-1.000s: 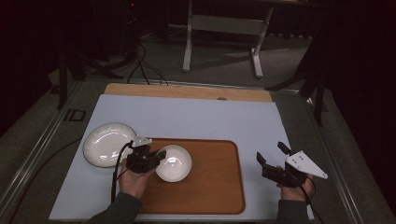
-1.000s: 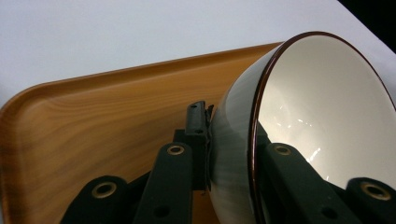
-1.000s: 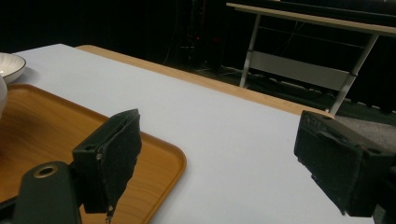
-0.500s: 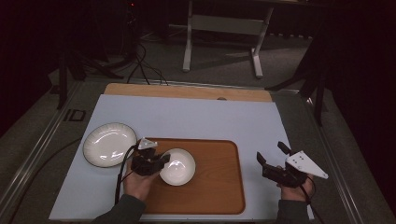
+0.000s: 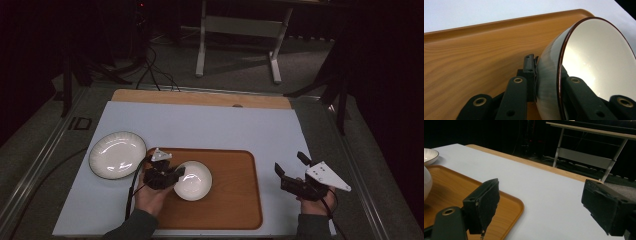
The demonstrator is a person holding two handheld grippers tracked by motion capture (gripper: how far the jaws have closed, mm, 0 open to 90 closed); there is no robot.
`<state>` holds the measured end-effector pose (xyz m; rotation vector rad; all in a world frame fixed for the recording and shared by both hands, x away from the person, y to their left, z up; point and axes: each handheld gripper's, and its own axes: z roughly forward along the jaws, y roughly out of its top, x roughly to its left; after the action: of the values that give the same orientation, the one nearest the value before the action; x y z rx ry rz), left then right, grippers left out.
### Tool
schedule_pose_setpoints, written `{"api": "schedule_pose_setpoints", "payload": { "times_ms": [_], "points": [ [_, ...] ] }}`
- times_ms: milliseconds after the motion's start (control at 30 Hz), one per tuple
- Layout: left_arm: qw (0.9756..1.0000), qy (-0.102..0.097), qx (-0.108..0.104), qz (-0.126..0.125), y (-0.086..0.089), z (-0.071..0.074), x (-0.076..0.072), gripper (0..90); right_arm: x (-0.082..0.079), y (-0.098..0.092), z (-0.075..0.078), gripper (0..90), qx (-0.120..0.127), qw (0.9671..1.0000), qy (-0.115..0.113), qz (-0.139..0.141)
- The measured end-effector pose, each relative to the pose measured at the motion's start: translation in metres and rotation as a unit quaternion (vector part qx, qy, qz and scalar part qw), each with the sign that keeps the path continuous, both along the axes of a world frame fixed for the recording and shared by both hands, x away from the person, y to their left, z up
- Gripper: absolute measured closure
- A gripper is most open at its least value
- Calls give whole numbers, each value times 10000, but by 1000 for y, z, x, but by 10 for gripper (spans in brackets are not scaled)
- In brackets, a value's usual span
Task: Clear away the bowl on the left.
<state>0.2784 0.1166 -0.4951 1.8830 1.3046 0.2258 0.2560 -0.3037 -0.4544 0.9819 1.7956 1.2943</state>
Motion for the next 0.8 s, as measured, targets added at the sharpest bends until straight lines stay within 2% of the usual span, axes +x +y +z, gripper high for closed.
{"api": "schedule_pose_setpoints", "payload": {
  "times_ms": [333, 633, 800],
  "points": [
    [10000, 67, 34, -15, -4, -5, 1, 800, 0, 0, 0, 144, -5, 10000, 6, 5],
    [9998, 122, 76, -130, -11, -9, 2, 800, 0, 0, 0, 144, -6, 10000, 13, 7],
    [9996, 249, -91, -133, -13, -12, 2, 800, 0, 0, 0, 144, -6, 10000, 18, 7]
  ]
}}
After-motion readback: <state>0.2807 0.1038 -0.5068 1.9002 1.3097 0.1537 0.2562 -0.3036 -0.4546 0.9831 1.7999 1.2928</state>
